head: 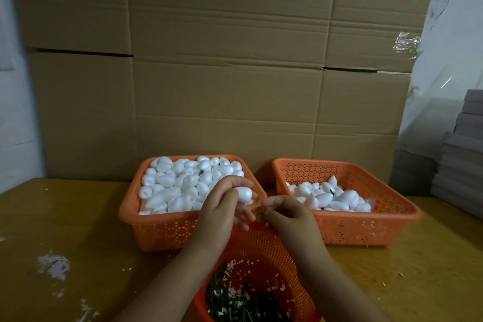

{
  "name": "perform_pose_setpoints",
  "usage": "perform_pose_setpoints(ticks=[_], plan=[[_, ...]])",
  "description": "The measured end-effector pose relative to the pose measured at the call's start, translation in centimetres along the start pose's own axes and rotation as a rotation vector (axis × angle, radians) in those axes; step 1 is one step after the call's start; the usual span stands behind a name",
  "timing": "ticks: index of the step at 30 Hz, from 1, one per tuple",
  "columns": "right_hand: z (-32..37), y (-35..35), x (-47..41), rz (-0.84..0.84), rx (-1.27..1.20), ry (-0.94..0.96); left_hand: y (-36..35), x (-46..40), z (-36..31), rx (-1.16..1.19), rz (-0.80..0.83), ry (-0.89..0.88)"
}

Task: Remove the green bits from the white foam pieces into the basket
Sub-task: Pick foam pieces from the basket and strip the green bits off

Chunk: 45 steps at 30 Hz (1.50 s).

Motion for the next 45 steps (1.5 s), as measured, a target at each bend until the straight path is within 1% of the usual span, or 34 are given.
perform_pose_setpoints(ticks=[4, 8, 14, 21, 24, 31, 36, 42, 45], plan=[[0.3, -0.1, 0.0, 0.003, -0.022, 0.022, -0.2, -0.1, 0.1, -0.010, -0.011, 0.007], [0.4, -0.1, 0.1, 0.012, -0.015, 0.039, 0.0, -0.2, 0.6, -0.099, -0.029, -0.012], [0.7, -0.4, 0.2, 0.038, -0.004, 0.058, -0.2, -0.4, 1.0, -0.151, -0.030, -0.068], [0.8, -0.4, 0.3, 0.051, 0.001, 0.109, -0.4, -0.3, 0.7, -0.277, 0.003, -0.101], [0.8, -0.5, 0.3, 0.061, -0.003, 0.118, -0.3, -0.2, 0.6, -0.326, -0.011, -0.140], [1.3, 0.1, 0.5, 0.005, -0.076, 0.164, -0.4, -0.2, 0.6, -0.423, -0.014, -0.171], [1.5, -0.3, 0.7, 0.062, -0.046, 0.169, -0.1, -0.2, 0.7, -0.429, -0.025, -0.148], [1.6, -1.1, 1.1, 0.133, 0.094, 0.180, 0.0, -0.3, 0.8, -0.395, -0.019, -0.134], [1.6, -1.2, 1.2, 0.138, 0.172, 0.184, 0.0, -0.4, 0.9, -0.304, -0.029, -0.127]])
Point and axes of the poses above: each hand's wrist, its own x-axis away from the middle knuckle, its own y-axis out of the back of the hand, z = x × y, the point moved 4 cm from there along -x, towards the middle knuckle, and after that the axes turned 6 degrees about -x, right-handed, at the moved point
